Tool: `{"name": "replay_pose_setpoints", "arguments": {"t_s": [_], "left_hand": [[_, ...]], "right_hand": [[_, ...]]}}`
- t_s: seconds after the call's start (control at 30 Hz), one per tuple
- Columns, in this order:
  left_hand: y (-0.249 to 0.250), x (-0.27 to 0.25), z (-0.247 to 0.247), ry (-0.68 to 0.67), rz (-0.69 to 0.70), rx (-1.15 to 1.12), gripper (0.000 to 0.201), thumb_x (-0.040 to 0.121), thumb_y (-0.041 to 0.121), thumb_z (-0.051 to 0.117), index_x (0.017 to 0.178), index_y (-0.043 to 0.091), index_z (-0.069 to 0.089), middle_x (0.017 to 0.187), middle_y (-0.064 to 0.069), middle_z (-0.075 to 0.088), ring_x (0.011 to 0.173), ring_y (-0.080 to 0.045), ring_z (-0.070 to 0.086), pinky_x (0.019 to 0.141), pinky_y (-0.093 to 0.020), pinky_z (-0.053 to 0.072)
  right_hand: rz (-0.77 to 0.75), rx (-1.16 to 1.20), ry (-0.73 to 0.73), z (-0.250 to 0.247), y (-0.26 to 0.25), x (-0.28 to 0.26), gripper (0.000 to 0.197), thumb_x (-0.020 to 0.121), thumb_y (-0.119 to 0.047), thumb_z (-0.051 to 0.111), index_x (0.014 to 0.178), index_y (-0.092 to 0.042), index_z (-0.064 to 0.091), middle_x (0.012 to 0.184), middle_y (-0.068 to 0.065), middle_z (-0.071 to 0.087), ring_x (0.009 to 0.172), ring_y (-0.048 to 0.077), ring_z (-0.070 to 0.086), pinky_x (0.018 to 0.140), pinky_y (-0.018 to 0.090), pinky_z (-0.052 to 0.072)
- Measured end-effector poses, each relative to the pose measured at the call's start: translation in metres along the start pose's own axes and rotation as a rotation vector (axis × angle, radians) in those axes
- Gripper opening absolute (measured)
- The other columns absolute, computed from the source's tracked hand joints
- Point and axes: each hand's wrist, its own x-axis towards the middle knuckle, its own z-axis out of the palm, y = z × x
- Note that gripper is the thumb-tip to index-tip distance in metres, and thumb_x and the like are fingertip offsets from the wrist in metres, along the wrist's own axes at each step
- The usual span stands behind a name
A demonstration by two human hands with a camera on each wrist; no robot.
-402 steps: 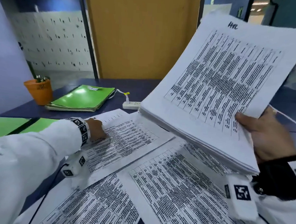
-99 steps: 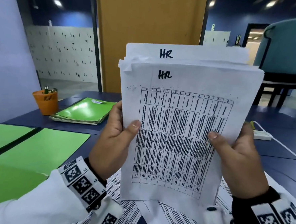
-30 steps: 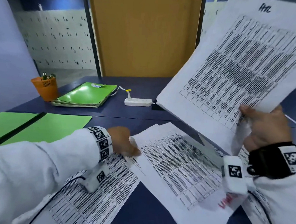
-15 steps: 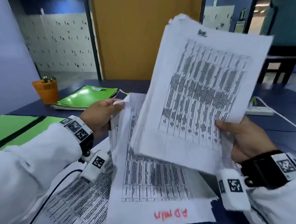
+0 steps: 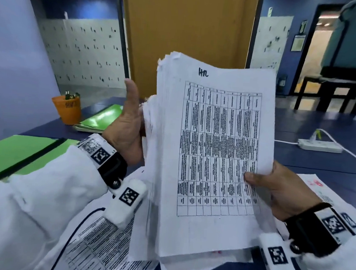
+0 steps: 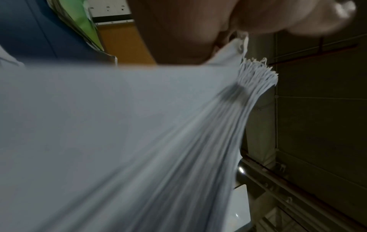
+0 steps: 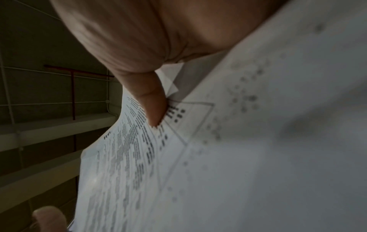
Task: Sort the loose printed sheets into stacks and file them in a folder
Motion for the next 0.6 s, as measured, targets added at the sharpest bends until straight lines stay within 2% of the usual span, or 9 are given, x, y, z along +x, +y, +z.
{"name": "replay_pose_setpoints", "arguments": {"t_s": [0.07,0.13,0.2,0.27,0.33,0.37,0.43,0.5,0.6], "left_hand": [[-0.004,-0.004,0.004,-0.084,0.041,-0.014,0.08,0.077,0.056,0.077,0.139,0.008,0.062,0.136,-0.02,0.065,0.118,-0.035,0.069,0.093,-0.052,0.058],[-0.008,-0.004,0.005,-0.064,0.067,0.042,0.094,0.058,0.025,0.097,0.14,0.001,0.058,0.133,-0.024,0.065,0.108,-0.035,0.073,0.086,-0.05,0.061],[-0.011,-0.003,0.01,-0.019,0.112,0.113,0.088,0.061,0.013,0.096,0.14,0.001,0.057,0.131,-0.023,0.067,0.104,-0.034,0.073,0.086,-0.051,0.062],[-0.012,-0.003,0.021,0.018,0.159,0.143,0.063,0.08,0.009,0.083,0.138,0.006,0.059,0.126,-0.015,0.072,0.103,-0.03,0.073,0.093,-0.048,0.06],[-0.011,-0.006,0.033,0.076,0.179,0.285,0.04,0.093,0.016,0.069,0.132,0.017,0.061,0.114,0.0,0.077,0.101,-0.014,0.074,0.092,-0.032,0.061],[-0.01,-0.008,0.038,0.09,0.188,0.403,0.03,0.098,0.023,0.062,0.128,0.024,0.06,0.106,0.012,0.077,0.094,-0.002,0.074,0.084,-0.02,0.059],[-0.01,-0.012,0.04,0.096,0.183,0.539,0.026,0.102,0.037,0.057,0.125,0.027,0.06,0.102,0.018,0.075,0.092,0.008,0.071,0.082,-0.016,0.055],[-0.009,-0.014,0.037,0.124,0.147,0.482,0.035,0.095,0.032,0.067,0.128,0.018,0.063,0.116,0.003,0.076,0.107,-0.01,0.073,0.094,-0.034,0.058],[-0.01,-0.013,0.021,0.102,0.072,0.239,0.051,0.084,-0.001,0.072,0.134,-0.004,0.06,0.131,-0.024,0.067,0.122,-0.043,0.064,0.1,-0.054,0.055]], "right_hand": [[0.014,0.085,-0.029,0.0,-0.001,-0.003,0.059,0.062,-0.01,0.081,0.117,-0.001,0.061,0.113,0.02,0.071,0.104,0.033,0.07,0.093,0.043,0.054],[0.044,0.125,-0.034,0.002,-0.001,-0.004,0.058,0.062,-0.004,0.075,0.117,0.004,0.06,0.111,0.023,0.071,0.101,0.034,0.071,0.086,0.043,0.058],[0.055,0.12,-0.029,0.004,-0.001,-0.005,0.063,0.057,-0.009,0.08,0.115,0.003,0.061,0.105,0.019,0.074,0.097,0.031,0.072,0.081,0.043,0.06],[0.034,0.071,-0.004,0.004,-0.001,-0.005,0.078,0.047,-0.023,0.093,0.115,-0.001,0.062,0.106,0.016,0.074,0.099,0.03,0.072,0.09,0.047,0.056],[0.006,0.104,0.024,0.004,-0.001,-0.005,0.089,0.042,-0.026,0.096,0.119,-0.001,0.059,0.113,0.018,0.072,0.108,0.034,0.068,0.097,0.05,0.052],[-0.004,0.112,0.027,0.005,-0.003,-0.005,0.091,0.043,-0.024,0.096,0.122,-0.002,0.057,0.114,0.018,0.071,0.109,0.034,0.068,0.096,0.049,0.052],[-0.023,0.098,0.05,0.008,-0.007,-0.006,0.085,0.052,-0.018,0.092,0.126,-0.001,0.054,0.114,0.018,0.072,0.105,0.031,0.07,0.089,0.041,0.057],[-0.053,0.108,0.098,0.008,-0.011,-0.006,0.071,0.062,-0.008,0.079,0.127,0.0,0.051,0.111,0.018,0.072,0.096,0.026,0.073,0.077,0.033,0.061],[-0.087,0.062,0.103,0.011,-0.018,-0.009,0.086,0.053,-0.021,0.088,0.128,-0.005,0.05,0.111,0.014,0.073,0.102,0.028,0.071,0.089,0.041,0.057]]}}
